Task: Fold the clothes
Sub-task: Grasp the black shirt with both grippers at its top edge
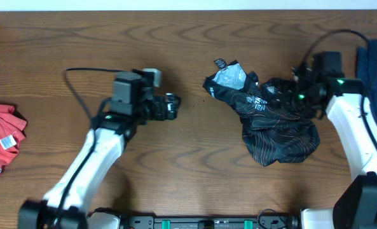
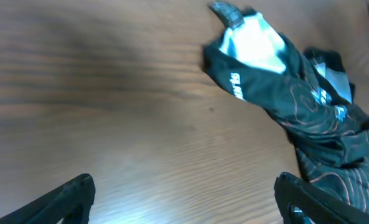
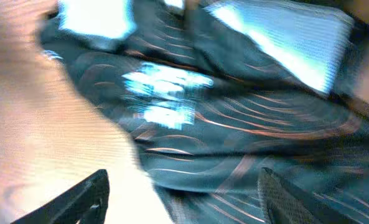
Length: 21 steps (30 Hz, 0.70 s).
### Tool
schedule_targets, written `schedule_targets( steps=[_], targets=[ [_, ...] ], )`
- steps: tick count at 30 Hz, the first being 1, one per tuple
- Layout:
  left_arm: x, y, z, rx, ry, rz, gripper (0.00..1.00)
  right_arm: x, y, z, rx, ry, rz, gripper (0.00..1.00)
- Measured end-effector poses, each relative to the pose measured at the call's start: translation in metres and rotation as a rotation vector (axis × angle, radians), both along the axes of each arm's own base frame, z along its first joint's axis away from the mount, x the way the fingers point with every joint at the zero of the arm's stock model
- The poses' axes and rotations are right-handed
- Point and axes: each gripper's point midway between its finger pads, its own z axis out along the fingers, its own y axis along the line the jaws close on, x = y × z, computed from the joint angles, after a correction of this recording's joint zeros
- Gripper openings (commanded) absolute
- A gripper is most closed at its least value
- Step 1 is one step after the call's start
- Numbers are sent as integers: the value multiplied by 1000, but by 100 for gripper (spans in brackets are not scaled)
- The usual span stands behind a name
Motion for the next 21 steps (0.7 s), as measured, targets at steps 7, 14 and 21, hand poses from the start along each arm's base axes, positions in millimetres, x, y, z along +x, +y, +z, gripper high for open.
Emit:
schedule_targets(
  steps=[7,14,21],
  targets=[
    [9,-34,-34,-81,85,-39,80,14,18,56,13,-74,61,68],
    [38,-61,-23,-239,98,-39,74,21,11,129,-32,-219,57,72],
    [43,-105,-16,-353,189,-77,74,13,9,174,-65,-315,59,72]
  ],
)
